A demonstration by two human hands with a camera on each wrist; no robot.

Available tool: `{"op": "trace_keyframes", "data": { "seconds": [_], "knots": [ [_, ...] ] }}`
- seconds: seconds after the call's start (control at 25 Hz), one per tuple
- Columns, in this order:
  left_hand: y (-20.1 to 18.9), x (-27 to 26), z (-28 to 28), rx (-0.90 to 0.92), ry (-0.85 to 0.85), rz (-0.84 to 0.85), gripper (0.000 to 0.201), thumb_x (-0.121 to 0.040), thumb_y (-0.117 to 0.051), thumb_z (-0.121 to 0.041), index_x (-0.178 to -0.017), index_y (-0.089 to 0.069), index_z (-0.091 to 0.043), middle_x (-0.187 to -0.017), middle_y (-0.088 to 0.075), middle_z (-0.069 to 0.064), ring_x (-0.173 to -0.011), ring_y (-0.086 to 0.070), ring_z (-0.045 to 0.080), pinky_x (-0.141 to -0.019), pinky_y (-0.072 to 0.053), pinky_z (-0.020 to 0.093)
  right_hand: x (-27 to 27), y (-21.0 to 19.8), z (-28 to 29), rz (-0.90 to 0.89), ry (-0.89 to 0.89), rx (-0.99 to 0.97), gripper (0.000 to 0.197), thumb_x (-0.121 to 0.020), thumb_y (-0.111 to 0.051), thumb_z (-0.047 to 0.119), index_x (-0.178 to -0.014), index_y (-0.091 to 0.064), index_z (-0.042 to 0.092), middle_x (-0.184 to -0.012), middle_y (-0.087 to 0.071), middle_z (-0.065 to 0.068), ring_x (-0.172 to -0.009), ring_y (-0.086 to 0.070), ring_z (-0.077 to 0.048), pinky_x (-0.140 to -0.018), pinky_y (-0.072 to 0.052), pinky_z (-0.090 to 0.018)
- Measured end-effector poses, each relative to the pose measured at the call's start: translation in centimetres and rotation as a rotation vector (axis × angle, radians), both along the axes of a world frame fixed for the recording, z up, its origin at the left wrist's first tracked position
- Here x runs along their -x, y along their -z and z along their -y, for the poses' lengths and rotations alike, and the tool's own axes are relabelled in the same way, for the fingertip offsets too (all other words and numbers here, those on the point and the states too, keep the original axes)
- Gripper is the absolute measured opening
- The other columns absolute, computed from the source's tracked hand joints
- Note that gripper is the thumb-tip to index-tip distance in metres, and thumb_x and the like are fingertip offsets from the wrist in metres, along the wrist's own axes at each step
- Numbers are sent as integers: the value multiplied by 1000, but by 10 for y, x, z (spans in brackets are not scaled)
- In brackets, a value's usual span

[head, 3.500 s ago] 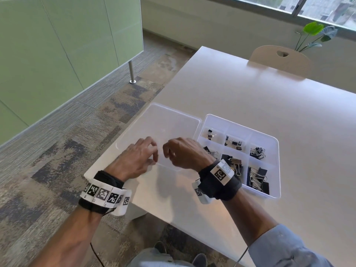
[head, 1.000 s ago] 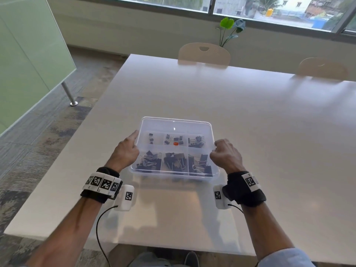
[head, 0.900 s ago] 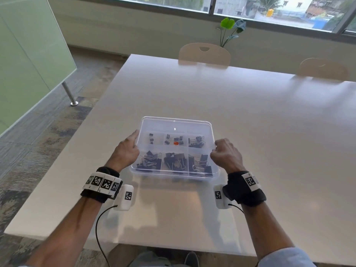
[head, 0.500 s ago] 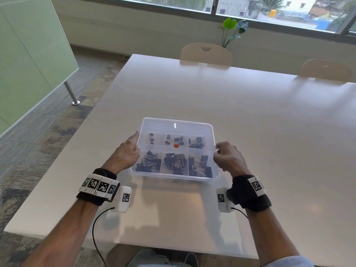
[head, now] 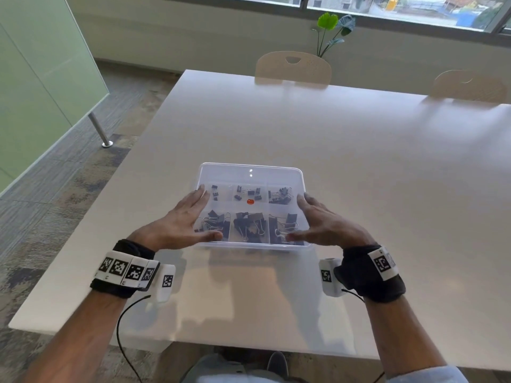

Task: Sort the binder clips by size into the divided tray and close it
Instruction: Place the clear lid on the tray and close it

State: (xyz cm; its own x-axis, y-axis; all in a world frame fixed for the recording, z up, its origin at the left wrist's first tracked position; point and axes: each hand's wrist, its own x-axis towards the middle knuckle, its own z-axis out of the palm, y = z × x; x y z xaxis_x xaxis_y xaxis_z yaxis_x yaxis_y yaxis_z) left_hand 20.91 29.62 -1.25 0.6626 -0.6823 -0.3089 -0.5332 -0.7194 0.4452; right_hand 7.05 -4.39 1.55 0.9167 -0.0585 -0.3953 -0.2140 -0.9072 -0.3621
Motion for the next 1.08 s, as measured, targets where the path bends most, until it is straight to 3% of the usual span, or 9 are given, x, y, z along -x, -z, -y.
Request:
{"op": "trace_keyframes", "data": {
  "seconds": [0.08, 0.16, 0.32, 0.4, 0.52, 0.64, 0.8, 0.96, 1.08],
  "knots": [
    [3, 0, 0, -64, 34, 3, 143, -66, -49, -101, -164, 19, -22, -167, 34, -10, -154, 29, 6, -126, 9, 31, 3, 2, -3, -103, -22, 1, 136, -87, -82, 55, -167, 17, 7, -176, 21, -9, -164, 17, -20, -127, 8, -31],
    [6, -1, 0, -77, 19, -6, 154, -55, -42, -108, -164, 19, -19, -167, 34, -8, -152, 31, 5, -124, 11, 28, 4, 2, -5, -132, -13, 8, 138, -87, -83, 52, -165, 21, 6, -174, 26, -11, -162, 21, -19, -123, 10, -25],
    [7, -1, 4, -57, -16, -31, 163, -45, -43, -111, -165, 18, -18, -168, 33, -7, -153, 30, 5, -124, 11, 27, -1, 1, 0, -204, -7, -34, 133, -93, -79, 48, -163, 28, 10, -172, 32, -10, -160, 25, -18, -131, 10, -35],
    [8, -1, 5, -54, -29, -52, 162, -47, -49, -108, -165, 17, -18, -168, 32, -7, -152, 30, 5, -124, 11, 27, -3, 2, 1, -241, -22, -45, 127, -97, -75, 45, -162, 29, 10, -171, 34, -8, -160, 27, -17, -132, 9, -37],
    [6, -2, 7, -71, -21, -93, 149, -66, -67, -88, -163, 21, -18, -166, 36, -7, -151, 32, 5, -123, 12, 25, -4, 2, 1, -262, -27, -33, 127, -98, -74, 42, -161, 30, 9, -170, 36, -10, -160, 27, -19, -130, 10, -35],
    [2, -4, 9, -87, -12, -116, 146, -70, -69, -81, -161, 26, -18, -162, 42, -7, -150, 36, 6, -121, 14, 25, -7, 4, 2, -272, -54, 16, 129, -98, -72, 48, -160, 33, 8, -170, 36, -12, -160, 26, -21, -130, 10, -35],
    [1, -2, 7, -71, -8, -122, 158, -55, -58, -99, -161, 26, -18, -163, 42, -8, -150, 36, 5, -123, 13, 26, -3, 11, 13, -225, -50, -3, 132, -95, -71, 59, -161, 34, 13, -172, 34, -5, -161, 24, -16, -131, 9, -35],
    [1, -4, 3, -59, 15, -106, 152, -59, -56, -98, -163, 22, -19, -165, 37, -11, -151, 33, 3, -123, 12, 25, -1, 12, 20, -134, -29, 7, 143, -81, -81, 67, -166, 24, 20, -178, 17, 5, -165, 7, -21, -134, -6, -48],
    [-1, -7, 4, -15, -1, -61, 140, -69, -56, -94, -166, 13, -22, -170, 25, -12, -156, 21, 3, -127, 6, 30, -8, 2, 24, -52, -29, 30, 133, -84, -76, 70, -170, 13, 20, -177, 2, 4, -164, -4, -24, -133, -11, -50]
  ]
}}
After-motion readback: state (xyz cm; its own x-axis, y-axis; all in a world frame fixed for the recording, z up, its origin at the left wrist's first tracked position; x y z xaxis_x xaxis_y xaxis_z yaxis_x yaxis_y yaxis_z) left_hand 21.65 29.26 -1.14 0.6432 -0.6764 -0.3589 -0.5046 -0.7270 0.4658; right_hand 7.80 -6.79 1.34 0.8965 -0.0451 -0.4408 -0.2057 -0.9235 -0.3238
